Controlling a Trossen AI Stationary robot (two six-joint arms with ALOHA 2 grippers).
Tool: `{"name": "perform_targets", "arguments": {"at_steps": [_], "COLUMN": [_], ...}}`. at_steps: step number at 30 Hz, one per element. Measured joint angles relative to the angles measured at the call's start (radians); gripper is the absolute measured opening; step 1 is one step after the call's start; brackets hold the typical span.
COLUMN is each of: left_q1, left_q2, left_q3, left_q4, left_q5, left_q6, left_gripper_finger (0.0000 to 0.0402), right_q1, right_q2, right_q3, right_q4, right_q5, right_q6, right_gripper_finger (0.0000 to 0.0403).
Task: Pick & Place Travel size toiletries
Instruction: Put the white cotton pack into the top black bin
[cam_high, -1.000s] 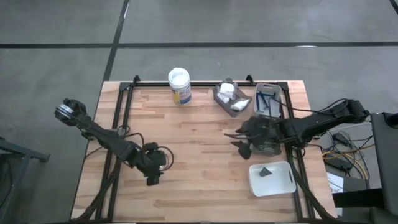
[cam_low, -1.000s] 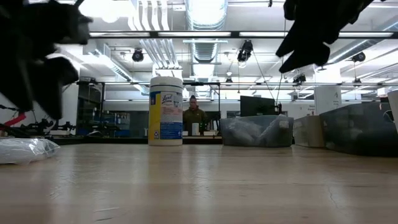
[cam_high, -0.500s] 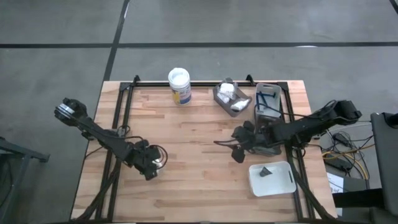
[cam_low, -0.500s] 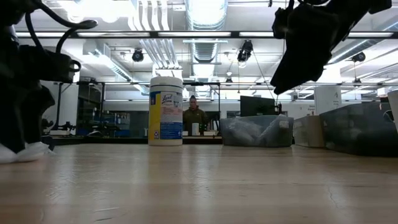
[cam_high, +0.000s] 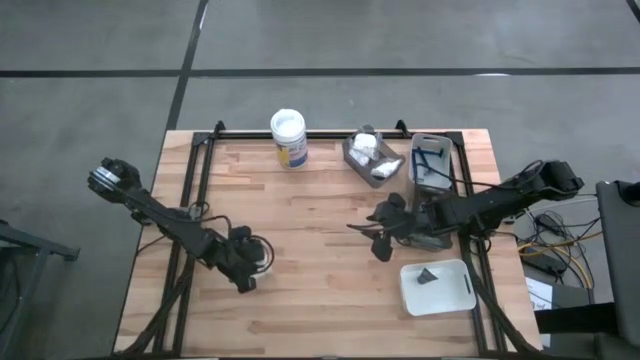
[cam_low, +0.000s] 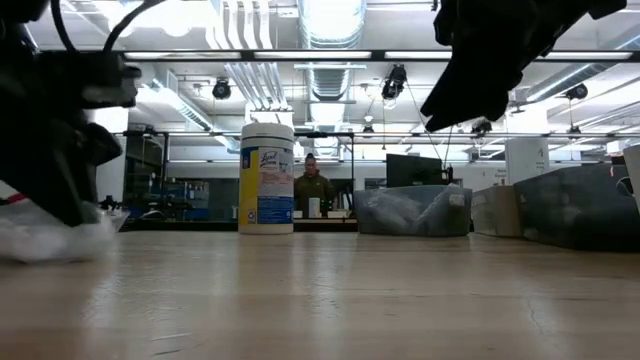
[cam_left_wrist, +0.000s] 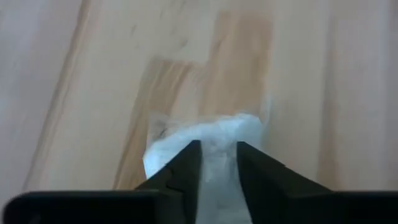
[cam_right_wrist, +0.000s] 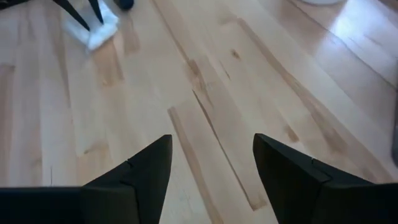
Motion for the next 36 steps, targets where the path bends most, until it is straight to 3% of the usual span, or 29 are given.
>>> {"name": "perform_targets", "arguments": {"at_steps": [11,19,26,31,36], "left_q1": [0.0,0.0,0.003,0.026,0.065], "left_q2": [0.0,0.0,0.0,0.0,0.006], "left_q3": [0.001,0.001,0.001,0.001,0.001], "left_q4": [0.126,0.247,0.456,0.631,0.73], "left_q5": [-0.04,-0.189,-0.397,-0.421,-0.424], "left_q6": [0.164,0.298,0.45,0.537,0.559], "left_gripper_finger": [0.0009,0.0009,0.0005,0.0009,0.0004], "right_q1": [0.0,0.0,0.0,0.001,0.001], "right_q2": [0.0,0.001,0.001,0.024,0.147], "right_q3": [-0.052,-0.154,-0.24,-0.27,-0.24], "right_q4": [0.151,0.412,0.705,0.847,0.946], "right_q5": [0.0,-0.001,-0.002,-0.002,-0.003], "right_q6": [-0.048,-0.048,-0.037,-0.036,-0.044], "right_gripper_finger": [0.0244,0.0262,0.0276,0.0283,0.0281]}}
